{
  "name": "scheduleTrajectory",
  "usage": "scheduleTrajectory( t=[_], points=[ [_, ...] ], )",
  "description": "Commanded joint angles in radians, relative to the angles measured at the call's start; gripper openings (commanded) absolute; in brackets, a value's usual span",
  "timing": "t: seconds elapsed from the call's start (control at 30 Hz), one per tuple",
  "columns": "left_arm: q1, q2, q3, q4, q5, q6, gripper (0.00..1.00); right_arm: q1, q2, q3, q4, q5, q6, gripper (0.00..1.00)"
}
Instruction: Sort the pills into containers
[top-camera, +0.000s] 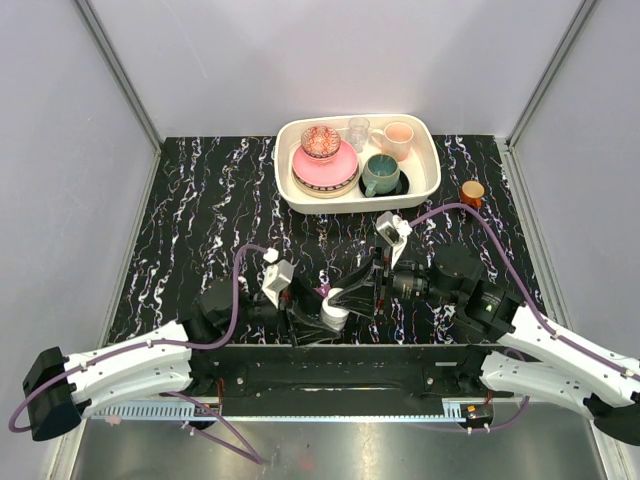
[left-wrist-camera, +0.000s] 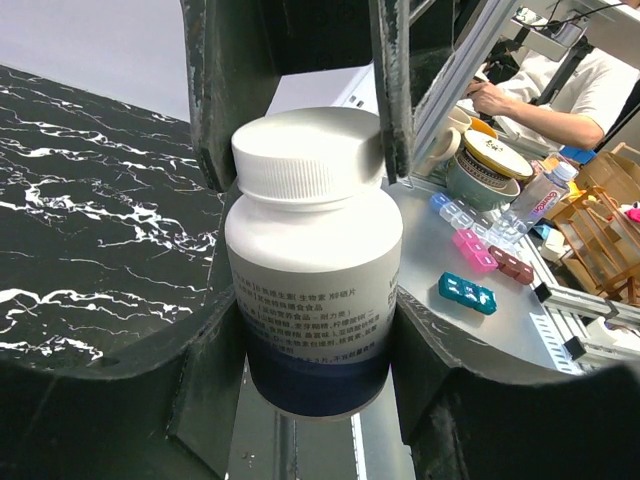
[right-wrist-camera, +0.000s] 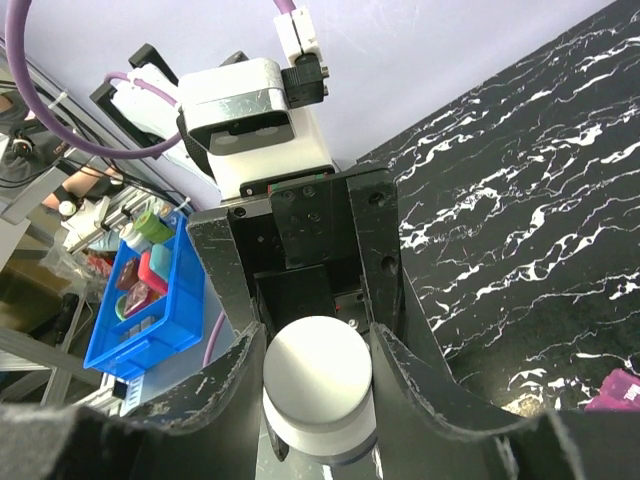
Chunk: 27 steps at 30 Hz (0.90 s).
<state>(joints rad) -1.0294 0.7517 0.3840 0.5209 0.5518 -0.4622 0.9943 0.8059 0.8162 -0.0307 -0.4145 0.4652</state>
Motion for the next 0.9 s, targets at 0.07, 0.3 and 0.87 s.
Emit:
scheduleTrajectory(
  t=[0.07,0.3,0.87],
  points=[
    [0.003,-0.008,0.062,-0.044,-0.032,0.082,0.0,0.01,0.013,0.047,0.072,-0.018,0.029,0.52],
    [0.002,0.001,0.069,-0.053,-0.039,0.089,0.0,0.012,0.055,0.075,0.068,0.013,0.046,0.66],
    [0.003,0.014,0.153,-0.315,-0.518,0.115,0.0,0.012,0.113,0.175,-0.21,0.694,0.156,0.8]
  ],
)
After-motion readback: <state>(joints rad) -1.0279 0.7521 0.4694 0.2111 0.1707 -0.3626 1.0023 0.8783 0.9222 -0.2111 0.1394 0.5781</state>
